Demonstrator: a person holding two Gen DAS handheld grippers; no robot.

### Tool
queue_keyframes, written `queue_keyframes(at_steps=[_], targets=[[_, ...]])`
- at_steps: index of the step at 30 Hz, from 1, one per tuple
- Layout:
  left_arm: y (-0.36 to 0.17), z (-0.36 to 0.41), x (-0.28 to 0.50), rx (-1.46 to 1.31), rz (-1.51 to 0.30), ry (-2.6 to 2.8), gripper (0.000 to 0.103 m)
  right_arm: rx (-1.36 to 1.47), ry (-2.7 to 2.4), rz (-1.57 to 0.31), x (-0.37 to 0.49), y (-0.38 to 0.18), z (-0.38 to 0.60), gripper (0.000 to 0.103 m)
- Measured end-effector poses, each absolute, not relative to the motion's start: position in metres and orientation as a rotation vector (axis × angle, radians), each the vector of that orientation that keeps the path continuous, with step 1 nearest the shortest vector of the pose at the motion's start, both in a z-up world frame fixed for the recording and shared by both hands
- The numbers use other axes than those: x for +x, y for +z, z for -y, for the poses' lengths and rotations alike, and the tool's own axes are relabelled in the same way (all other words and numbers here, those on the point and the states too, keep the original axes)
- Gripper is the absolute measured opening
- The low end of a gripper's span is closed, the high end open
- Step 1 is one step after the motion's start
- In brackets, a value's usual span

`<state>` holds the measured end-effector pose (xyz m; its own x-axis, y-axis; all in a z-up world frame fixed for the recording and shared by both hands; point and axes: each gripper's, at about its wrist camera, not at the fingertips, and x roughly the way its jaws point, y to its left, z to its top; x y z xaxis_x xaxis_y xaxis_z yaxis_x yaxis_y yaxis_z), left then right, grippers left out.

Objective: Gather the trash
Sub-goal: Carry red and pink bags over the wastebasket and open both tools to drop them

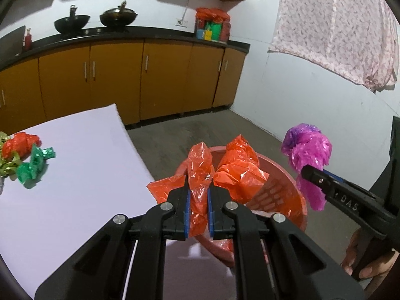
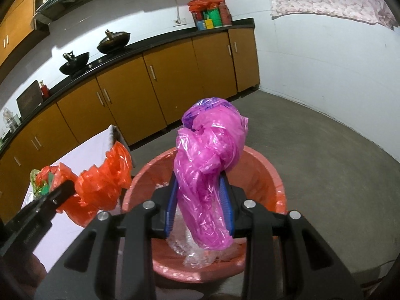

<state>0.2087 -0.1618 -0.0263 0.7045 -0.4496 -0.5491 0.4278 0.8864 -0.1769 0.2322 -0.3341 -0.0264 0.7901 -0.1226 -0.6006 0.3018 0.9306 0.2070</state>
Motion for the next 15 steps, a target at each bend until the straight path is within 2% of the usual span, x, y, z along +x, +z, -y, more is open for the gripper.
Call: queue_keyframes(at_steps=[7, 9, 11, 13, 15], targets=[[-0.034, 0.182, 0.218, -0.016, -0.646, -0.521, 0.01, 0.314, -0.246, -0.619, 0.239, -0.029, 0.348, 0.032], [-0.038, 0.187, 0.221, -0.006, -0.66, -0.534, 0.01, 0.323, -0.239, -0.619, 0.242, -0.031, 0.352, 0.038], [-0.041, 0.188, 0.223, -0.007, -0.672, -0.534, 0.012, 0.339, -0.237, -0.62, 0.244, -0.033, 0.355, 0.04], [-0.044, 0.187, 0.225, -0.017, -0.686, -0.54, 0.02, 0.348, -0.234, -0.619, 0.243, -0.035, 0.357, 0.043], [-0.048, 0.182, 0.226, -0.027, -0.693, -0.537, 0.033, 0.352, -0.241, -0.622, 0.24, -0.039, 0.359, 0.048]])
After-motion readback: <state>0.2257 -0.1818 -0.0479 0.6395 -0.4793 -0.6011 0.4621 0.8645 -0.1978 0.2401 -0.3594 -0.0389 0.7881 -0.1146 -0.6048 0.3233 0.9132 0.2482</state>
